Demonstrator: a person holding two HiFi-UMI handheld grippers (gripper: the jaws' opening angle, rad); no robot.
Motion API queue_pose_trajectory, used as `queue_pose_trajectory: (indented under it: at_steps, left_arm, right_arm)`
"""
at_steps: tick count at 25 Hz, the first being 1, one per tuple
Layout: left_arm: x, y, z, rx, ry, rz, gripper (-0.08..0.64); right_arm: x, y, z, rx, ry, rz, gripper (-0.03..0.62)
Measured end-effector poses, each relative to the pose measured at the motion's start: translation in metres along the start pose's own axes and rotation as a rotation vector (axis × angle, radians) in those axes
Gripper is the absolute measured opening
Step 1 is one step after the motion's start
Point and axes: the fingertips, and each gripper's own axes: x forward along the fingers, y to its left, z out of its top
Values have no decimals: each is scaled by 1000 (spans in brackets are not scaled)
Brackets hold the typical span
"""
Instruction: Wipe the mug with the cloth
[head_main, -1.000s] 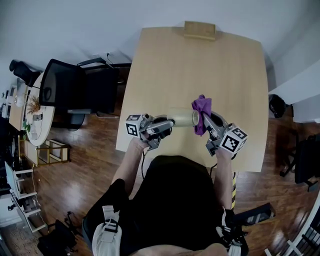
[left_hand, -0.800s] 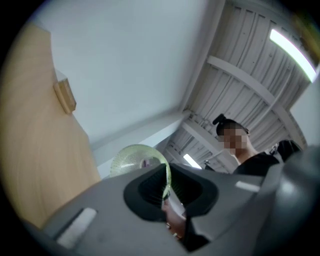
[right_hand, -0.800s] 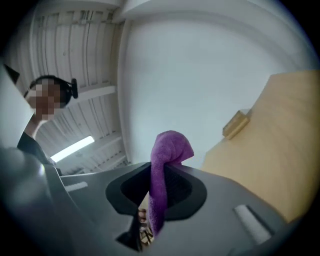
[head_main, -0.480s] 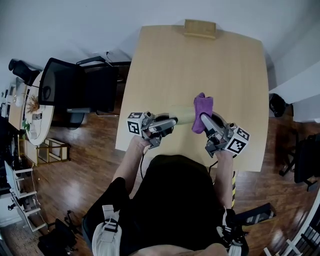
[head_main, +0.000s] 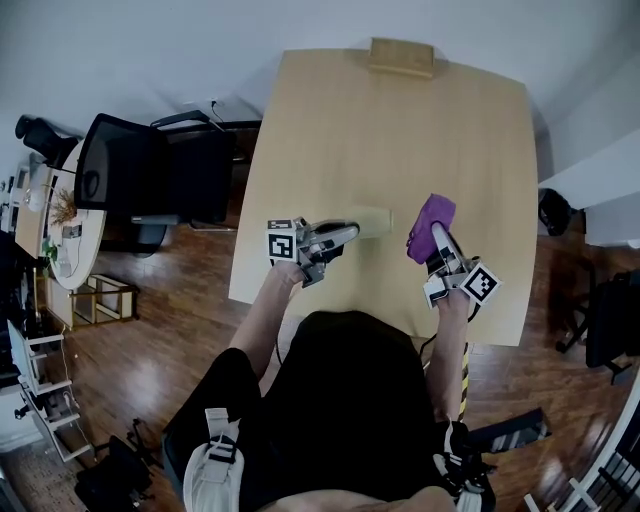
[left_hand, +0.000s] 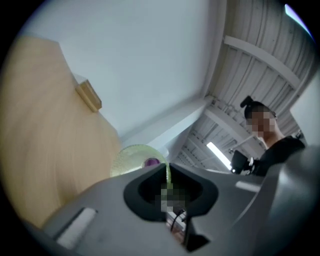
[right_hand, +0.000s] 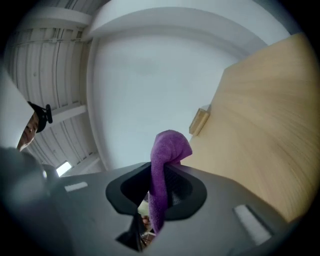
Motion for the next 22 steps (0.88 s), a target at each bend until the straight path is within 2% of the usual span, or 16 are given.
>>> queue_pose_trajectory:
  at_steps: [4,6,11,16,22]
  left_arm:
    - [10,60,-5,57,64,169,41]
    - [18,89,-9,91,124,245,41]
    - [27,149,-19,175,417,503,41]
    - [50,182,-21,260,670,572,40]
    - [69,227,-20,444,962,664,41]
  right_arm:
    - [-7,-14,10,78,-59,-4,60]
    - [-12,-24,12,99,-66,-28,60]
    - [-9,-29,8,116,-64,-26,60]
    - [-7,-39,9,166,-90,-52,60]
    - [-8,-57,22,194,-117,-75,60]
